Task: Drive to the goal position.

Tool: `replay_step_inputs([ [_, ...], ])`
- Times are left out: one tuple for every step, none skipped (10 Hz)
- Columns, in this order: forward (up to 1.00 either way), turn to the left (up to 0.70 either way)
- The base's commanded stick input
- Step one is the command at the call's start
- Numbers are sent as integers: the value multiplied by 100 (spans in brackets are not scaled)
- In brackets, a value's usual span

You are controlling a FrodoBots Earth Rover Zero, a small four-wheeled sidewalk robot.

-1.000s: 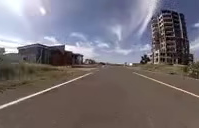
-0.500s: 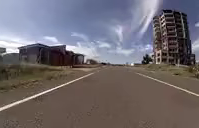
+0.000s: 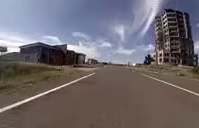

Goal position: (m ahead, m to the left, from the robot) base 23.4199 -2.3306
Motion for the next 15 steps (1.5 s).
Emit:
replay_step_inputs([
  [100, 0],
  [100, 0],
  [100, 0],
  [100, 0],
  [100, 0],
  [100, 0],
  [100, 0],
  [100, 0],
  [100, 0],
  [100, 0],
  [100, 0],
  [100, 0],
  [100, 0],
  [100, 0],
  [100, 0],
])
